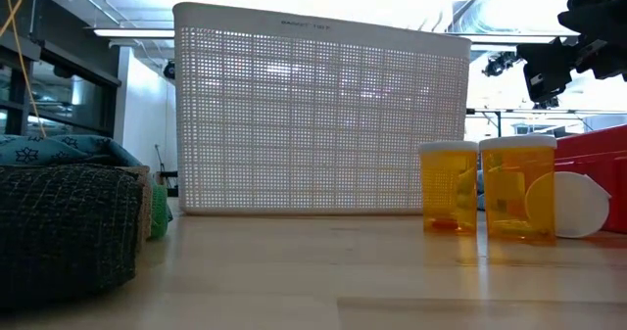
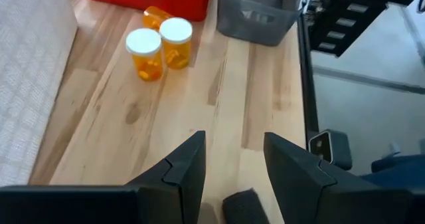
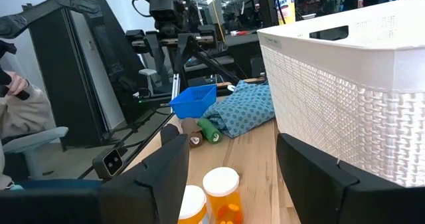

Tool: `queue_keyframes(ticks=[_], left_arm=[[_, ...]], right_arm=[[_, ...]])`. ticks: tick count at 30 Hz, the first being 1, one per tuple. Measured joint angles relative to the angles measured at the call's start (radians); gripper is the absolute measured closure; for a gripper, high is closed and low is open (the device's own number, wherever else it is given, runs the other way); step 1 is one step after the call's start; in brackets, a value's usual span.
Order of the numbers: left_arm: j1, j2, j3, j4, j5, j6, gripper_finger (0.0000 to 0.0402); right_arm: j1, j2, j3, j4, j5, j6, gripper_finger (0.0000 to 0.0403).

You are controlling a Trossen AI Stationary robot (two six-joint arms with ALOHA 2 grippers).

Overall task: Pick & place medical supplies in basket/bin
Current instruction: Put the black bandage into the black bin

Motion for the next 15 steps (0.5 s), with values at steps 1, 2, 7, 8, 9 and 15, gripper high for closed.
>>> queue_keyframes(ticks=[1,2,7,8,9,15], left_arm=[[-0.001,0.000,0.008,-0.008,0.000,-0.001,0.0256],[-0.002,0.004,0.014,-0.008,0.001,-0.004,0.0256],[-0.002,0.015,0.032,-0.016,0.032,-0.017,0.0256],[-0.002,0.015,0.032,-0.018,0.037,-0.022,0.0256],[-0.002,0.015,0.032,-0.018,0.039,-0.023,0.0256],[-0.007,0.056,0.033,-0.018,0.059,-0.036,0.0256]], right_arm=[[0.000,0.000,0.000,0.000,0.000,0.000,0.0186],[0.000,0.000,0.000,0.000,0.000,0.000,0.0186],[0.000,0.000,0.000,0.000,0.000,0.000,0.0186],[0.000,0.000,0.000,0.000,0.000,0.000,0.0186],[0.000,0.000,0.000,0.000,0.000,0.000,0.0186],[0.000,0.000,0.000,0.000,0.000,0.000,0.0186]])
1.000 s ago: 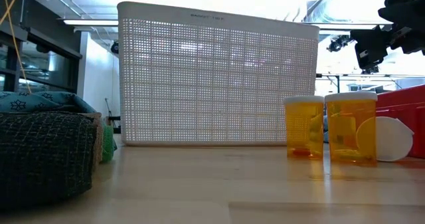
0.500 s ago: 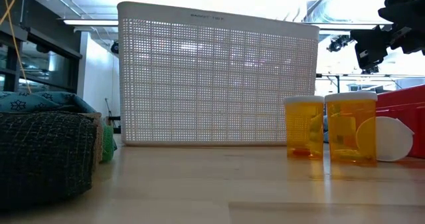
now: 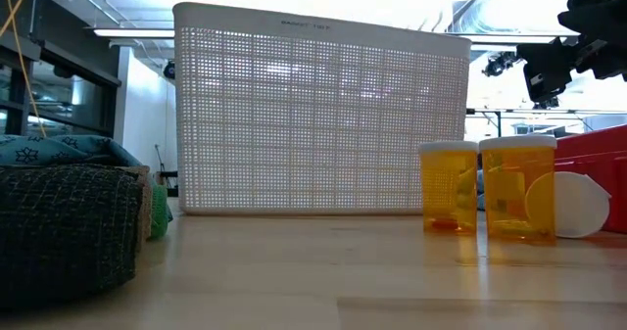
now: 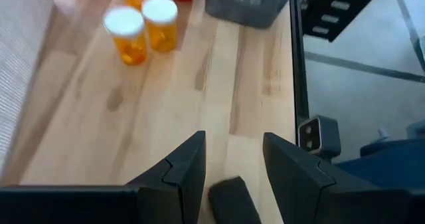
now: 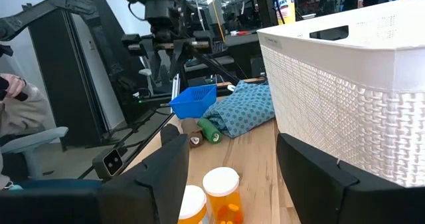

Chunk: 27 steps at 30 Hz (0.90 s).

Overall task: Pick & place medical supplies in basket/bin
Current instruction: Put the black bandage into the black bin

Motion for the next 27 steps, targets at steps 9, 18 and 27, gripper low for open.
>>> queue_keyframes(ticks=[9,18,27], left_arm=[[-0.037,0.082,0.000,0.005,0.028,-0.146,0.0256],[-0.067,0.138,0.000,0.007,0.136,-0.335,0.0256],[-0.080,0.172,0.000,0.009,0.153,-0.363,0.0256]], right_arm=[[0.000,0.000,0.000,0.000,0.000,0.000,0.0186],[0.000,0.000,0.000,0.000,0.000,0.000,0.0186],[0.000,0.000,0.000,0.000,0.000,0.000,0.0186]])
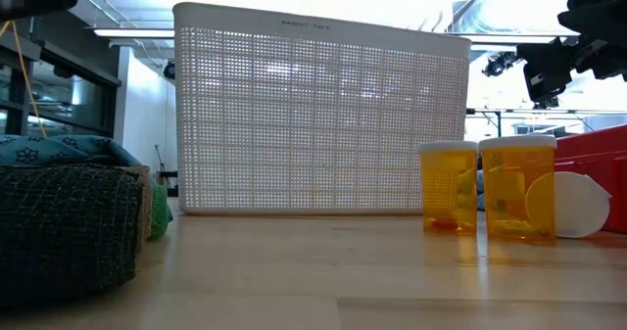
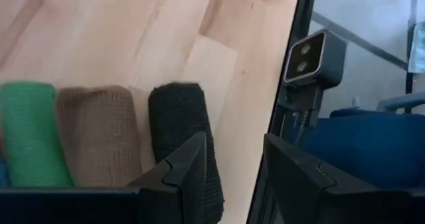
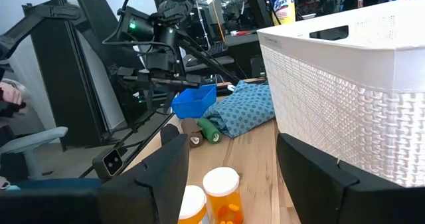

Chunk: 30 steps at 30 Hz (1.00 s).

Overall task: Pick & place medical supplies in basket/bin
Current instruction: Put the black bandage into the black bin

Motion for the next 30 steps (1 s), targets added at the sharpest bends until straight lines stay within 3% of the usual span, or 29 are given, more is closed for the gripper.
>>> queue_keyframes(ticks=[10,30], left_arm=[[0.001,0.048,-0.001,-0.005,0.055,0.000,0.0256],[0.001,0.079,-0.001,0.010,0.061,0.030,0.0256]], right_arm=[[0.000,0.000,0.000,0.000,0.000,0.000,0.0186],[0.000,0.000,0.000,0.000,0.000,0.000,0.0186]])
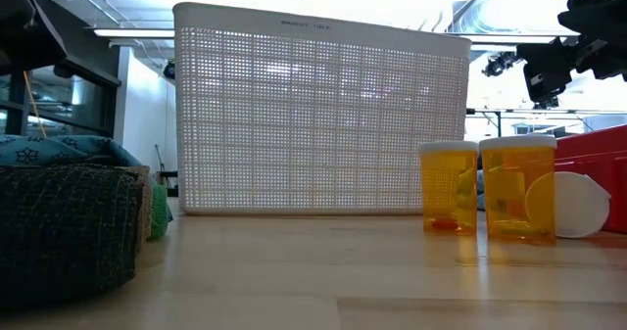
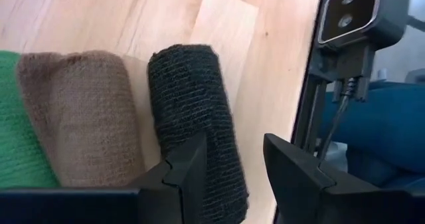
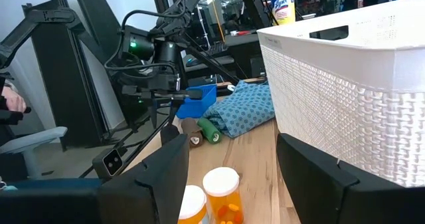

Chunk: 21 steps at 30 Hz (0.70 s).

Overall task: Pick & place medical supplies in basket/bin
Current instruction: Put the black bandage into the black bin

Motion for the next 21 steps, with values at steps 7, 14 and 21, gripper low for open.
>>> queue_keyframes(ticks=[7,14,21], left_arm=[[0.001,0.000,0.000,0.023,-0.007,0.000,0.0256],[0.018,0.000,0.000,0.022,-0.006,-0.013,0.0256],[0.029,0.000,0.000,0.022,-0.006,-0.014,0.0256]], right_arm=[[0.000,0.000,0.000,0.000,0.000,0.000,0.0186],[0.000,0.000,0.000,0.000,0.000,0.000,0.0186],[0.000,0.000,0.000,0.000,0.000,0.000,0.0186]])
